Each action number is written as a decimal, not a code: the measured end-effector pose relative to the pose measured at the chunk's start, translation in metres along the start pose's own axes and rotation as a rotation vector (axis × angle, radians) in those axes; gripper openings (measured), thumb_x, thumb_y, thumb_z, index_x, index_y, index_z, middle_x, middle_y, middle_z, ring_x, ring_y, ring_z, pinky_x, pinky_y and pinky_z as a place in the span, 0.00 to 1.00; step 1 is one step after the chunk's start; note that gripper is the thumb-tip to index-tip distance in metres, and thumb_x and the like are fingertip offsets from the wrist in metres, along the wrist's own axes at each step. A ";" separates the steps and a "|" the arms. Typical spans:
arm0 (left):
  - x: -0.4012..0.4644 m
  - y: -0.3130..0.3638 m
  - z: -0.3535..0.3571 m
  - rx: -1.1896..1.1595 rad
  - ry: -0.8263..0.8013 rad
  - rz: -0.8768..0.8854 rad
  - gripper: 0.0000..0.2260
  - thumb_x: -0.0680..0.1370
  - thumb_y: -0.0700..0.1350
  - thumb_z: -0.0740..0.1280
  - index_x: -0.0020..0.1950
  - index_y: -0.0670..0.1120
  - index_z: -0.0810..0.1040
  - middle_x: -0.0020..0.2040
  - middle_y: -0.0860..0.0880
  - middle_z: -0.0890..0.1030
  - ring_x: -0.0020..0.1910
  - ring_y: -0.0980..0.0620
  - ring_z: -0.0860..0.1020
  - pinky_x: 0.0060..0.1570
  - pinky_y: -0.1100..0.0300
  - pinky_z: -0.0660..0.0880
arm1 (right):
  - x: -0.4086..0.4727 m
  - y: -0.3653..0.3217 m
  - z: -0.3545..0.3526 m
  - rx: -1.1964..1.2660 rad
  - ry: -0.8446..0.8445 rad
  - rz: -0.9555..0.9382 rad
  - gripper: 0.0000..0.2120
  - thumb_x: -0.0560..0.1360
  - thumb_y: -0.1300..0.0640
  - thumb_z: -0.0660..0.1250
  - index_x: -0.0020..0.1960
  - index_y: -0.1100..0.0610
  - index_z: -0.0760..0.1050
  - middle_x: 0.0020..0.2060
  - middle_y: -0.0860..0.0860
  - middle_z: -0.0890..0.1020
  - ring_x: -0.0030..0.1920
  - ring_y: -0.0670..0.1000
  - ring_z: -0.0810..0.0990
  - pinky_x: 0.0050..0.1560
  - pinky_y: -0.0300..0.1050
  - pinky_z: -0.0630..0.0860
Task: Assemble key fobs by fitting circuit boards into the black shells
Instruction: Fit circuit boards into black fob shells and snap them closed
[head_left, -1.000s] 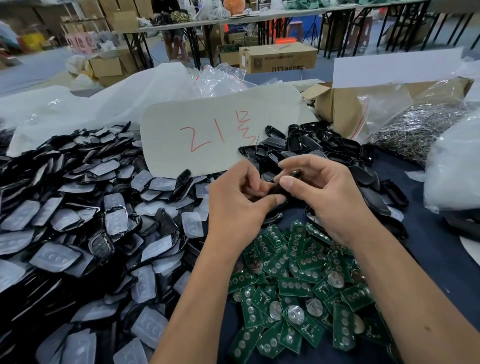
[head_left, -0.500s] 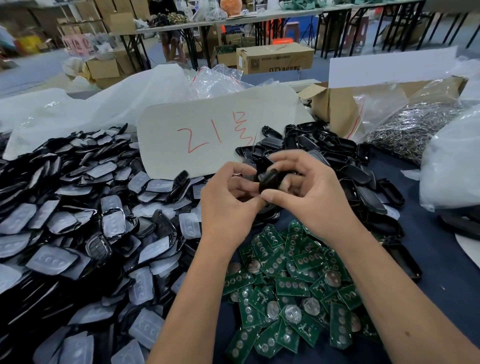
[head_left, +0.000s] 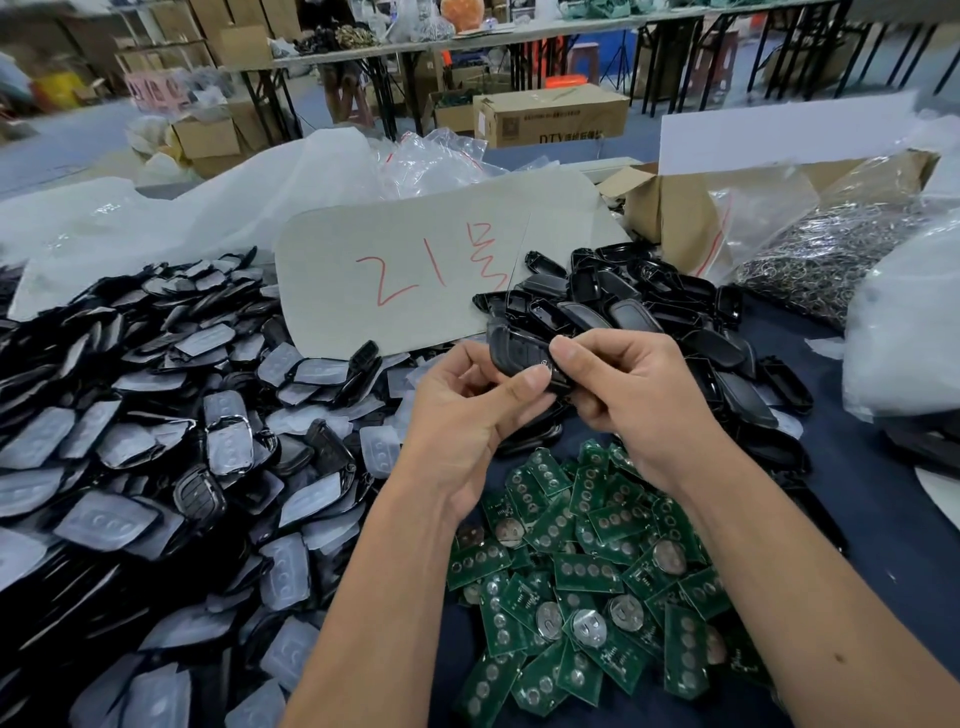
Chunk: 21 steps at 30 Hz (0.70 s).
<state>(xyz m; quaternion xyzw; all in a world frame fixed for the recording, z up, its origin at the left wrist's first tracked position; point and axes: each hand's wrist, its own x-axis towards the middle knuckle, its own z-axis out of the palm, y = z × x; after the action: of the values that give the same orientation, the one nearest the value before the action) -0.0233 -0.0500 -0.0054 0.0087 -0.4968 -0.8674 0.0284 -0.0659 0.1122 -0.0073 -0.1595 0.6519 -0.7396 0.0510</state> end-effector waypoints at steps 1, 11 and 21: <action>0.000 0.002 -0.002 0.005 -0.026 -0.004 0.17 0.66 0.36 0.78 0.52 0.40 0.79 0.46 0.44 0.85 0.46 0.47 0.86 0.42 0.61 0.83 | 0.000 -0.001 -0.001 0.031 -0.014 0.024 0.11 0.73 0.47 0.74 0.40 0.54 0.85 0.27 0.50 0.73 0.25 0.45 0.68 0.24 0.34 0.61; -0.001 0.011 -0.009 0.008 -0.118 0.012 0.16 0.67 0.41 0.80 0.55 0.46 0.87 0.51 0.45 0.86 0.49 0.50 0.86 0.45 0.63 0.82 | -0.003 -0.007 -0.001 0.175 -0.170 0.147 0.14 0.74 0.52 0.73 0.56 0.56 0.85 0.37 0.53 0.80 0.27 0.48 0.73 0.22 0.35 0.66; 0.002 0.007 -0.007 -0.020 -0.001 0.065 0.17 0.66 0.44 0.78 0.55 0.43 0.86 0.48 0.44 0.86 0.43 0.52 0.83 0.44 0.64 0.81 | -0.005 -0.005 0.006 0.109 -0.093 0.015 0.19 0.70 0.58 0.76 0.60 0.61 0.84 0.41 0.55 0.87 0.36 0.49 0.82 0.29 0.37 0.75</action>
<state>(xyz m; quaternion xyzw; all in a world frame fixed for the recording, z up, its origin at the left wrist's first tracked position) -0.0245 -0.0597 -0.0031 -0.0082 -0.4883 -0.8708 0.0563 -0.0588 0.1087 -0.0028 -0.1858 0.6089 -0.7653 0.0952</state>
